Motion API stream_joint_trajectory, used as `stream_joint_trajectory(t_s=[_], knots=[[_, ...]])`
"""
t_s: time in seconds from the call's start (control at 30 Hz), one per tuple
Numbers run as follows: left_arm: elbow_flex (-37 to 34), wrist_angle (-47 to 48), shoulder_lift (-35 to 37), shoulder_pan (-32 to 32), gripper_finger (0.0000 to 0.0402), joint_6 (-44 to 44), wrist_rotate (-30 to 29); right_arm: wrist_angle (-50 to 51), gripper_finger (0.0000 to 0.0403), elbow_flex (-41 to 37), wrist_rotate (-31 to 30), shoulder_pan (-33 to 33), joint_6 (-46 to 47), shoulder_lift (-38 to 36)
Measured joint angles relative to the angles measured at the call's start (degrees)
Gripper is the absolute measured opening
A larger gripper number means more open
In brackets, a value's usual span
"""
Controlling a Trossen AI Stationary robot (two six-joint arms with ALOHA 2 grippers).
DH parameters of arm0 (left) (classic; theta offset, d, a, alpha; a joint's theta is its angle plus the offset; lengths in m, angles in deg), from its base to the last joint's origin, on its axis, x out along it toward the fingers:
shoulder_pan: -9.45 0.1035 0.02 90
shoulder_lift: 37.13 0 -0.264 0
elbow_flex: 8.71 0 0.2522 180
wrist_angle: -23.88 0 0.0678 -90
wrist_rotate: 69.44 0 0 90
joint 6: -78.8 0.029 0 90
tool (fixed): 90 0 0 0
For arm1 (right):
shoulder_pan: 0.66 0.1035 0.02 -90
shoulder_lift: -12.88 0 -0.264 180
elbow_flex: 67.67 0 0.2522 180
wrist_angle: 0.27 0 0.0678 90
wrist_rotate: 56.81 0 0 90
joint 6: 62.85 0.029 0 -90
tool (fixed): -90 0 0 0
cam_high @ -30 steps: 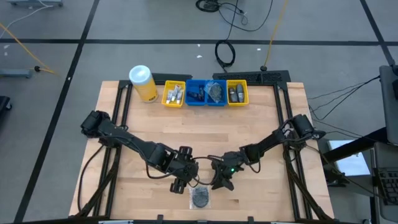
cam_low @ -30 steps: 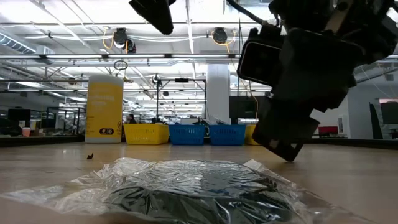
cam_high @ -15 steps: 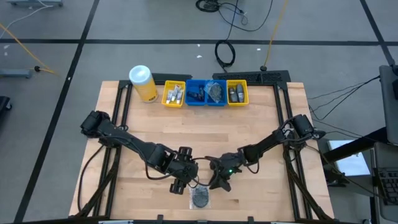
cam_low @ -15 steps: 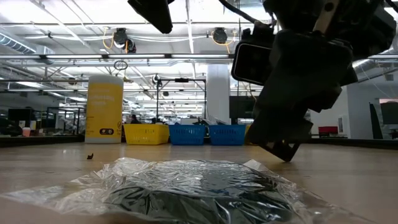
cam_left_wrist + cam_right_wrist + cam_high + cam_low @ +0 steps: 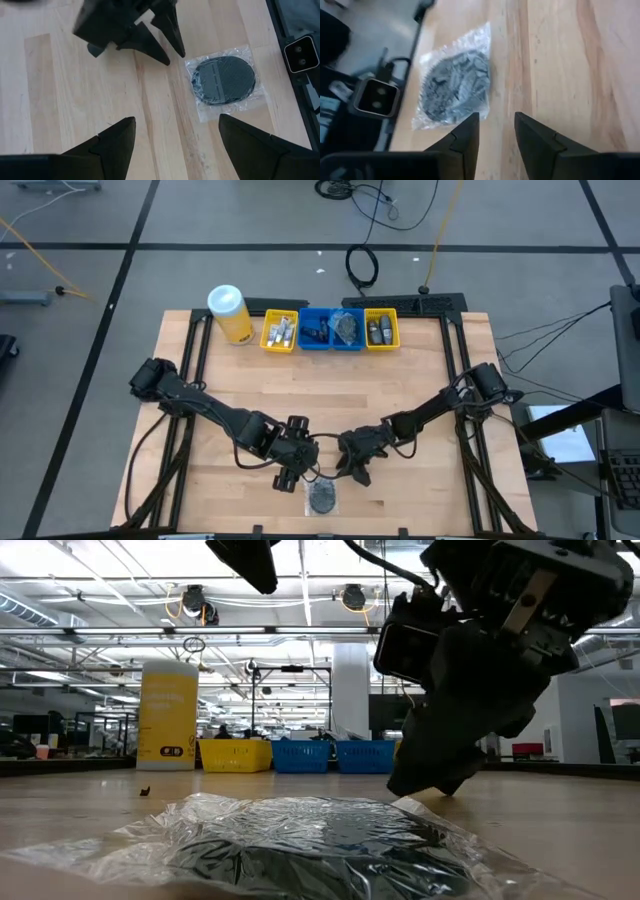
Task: Pick & Place Travel size toiletries
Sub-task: Put the hairbrush into the right blue bin
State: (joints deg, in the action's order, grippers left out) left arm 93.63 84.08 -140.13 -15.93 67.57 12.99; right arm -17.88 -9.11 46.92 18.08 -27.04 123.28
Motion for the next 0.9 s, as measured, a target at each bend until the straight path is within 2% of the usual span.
stream_joint_trajectory(t_s=[0.13,0.9], knots=[[0.0,0.0,0.0,0.0,0.0285,0.16,-0.02,4.87,0.0108,0.0,1.54,0.62,0.49,0.12],[0.0,0.0,0.0,0.06,0.0285,0.12,-0.07,8.19,0.0105,3.58,4.25,2.34,3.55,0.05]])
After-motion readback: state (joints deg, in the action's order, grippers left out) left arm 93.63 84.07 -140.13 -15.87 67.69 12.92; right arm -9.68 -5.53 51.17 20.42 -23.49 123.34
